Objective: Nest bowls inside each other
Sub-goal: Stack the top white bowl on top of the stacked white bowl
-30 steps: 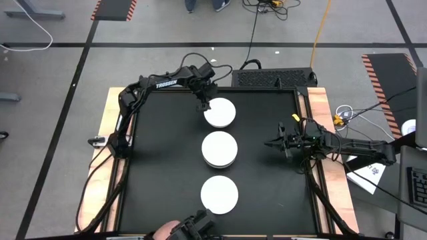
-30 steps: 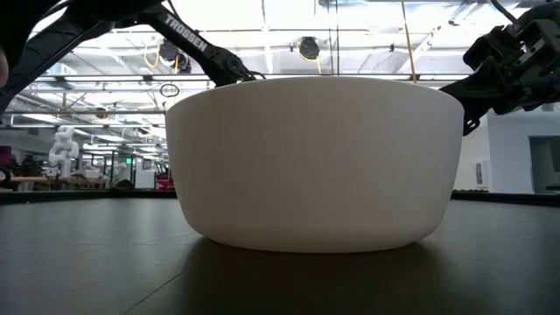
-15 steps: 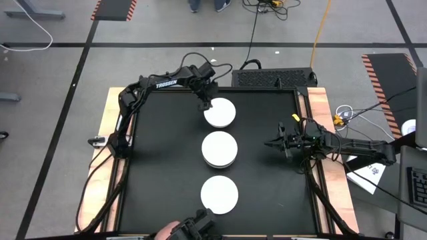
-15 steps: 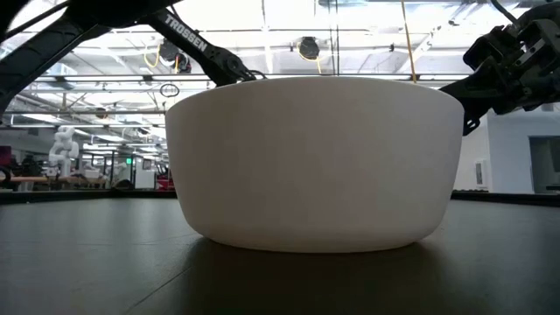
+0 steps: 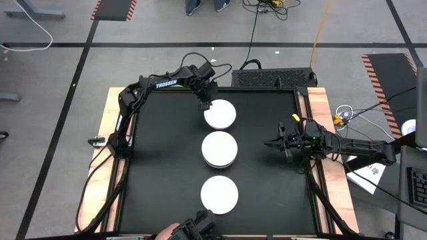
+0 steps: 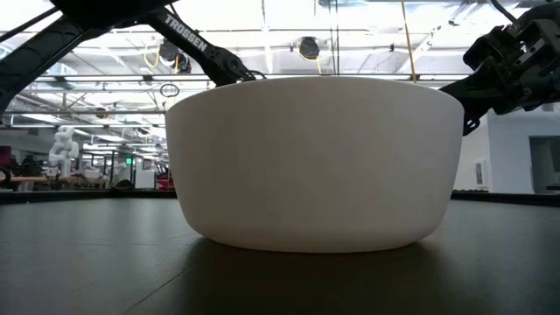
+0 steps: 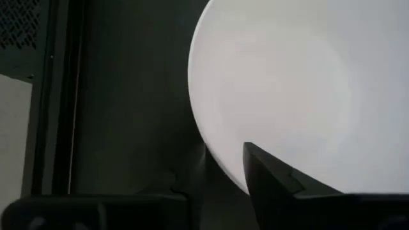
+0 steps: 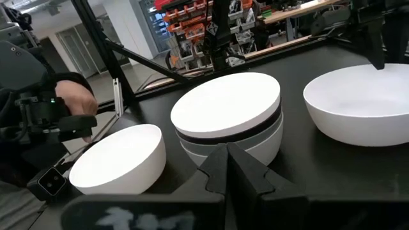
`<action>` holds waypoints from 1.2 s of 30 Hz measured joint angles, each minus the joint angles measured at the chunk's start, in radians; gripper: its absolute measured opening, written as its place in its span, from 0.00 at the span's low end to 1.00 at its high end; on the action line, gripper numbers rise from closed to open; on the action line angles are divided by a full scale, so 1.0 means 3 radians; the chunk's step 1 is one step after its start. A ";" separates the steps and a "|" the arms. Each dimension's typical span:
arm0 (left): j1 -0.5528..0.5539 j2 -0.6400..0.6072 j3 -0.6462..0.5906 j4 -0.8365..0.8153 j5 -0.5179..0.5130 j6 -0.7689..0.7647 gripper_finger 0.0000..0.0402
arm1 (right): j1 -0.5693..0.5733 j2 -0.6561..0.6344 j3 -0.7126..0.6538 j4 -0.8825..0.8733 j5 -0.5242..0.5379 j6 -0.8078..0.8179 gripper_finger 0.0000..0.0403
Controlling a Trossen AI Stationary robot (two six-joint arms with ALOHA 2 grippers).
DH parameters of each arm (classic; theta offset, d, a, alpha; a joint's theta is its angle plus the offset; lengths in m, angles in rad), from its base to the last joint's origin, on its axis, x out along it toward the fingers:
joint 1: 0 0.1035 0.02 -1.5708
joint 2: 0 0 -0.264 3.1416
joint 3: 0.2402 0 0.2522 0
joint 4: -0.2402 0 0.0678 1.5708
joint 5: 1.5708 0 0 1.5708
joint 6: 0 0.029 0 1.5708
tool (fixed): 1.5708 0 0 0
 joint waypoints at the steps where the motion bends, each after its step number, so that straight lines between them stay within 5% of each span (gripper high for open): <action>1: -0.0007 0.0000 0.0000 -0.0005 -0.0001 0.0005 0.26 | -0.0001 0.0000 0.0000 0.0000 0.0000 0.0001 0.00; 17: -0.0032 0.0304 -0.0003 0.0147 -0.0361 -0.0043 0.36 | 0.0000 0.0018 0.0000 0.0004 -0.0001 0.0051 0.00; 36: -0.0017 0.0278 0.0335 -0.0103 -0.0279 -0.0091 0.36 | -0.0001 0.0019 0.0000 0.0004 -0.0001 0.0051 0.00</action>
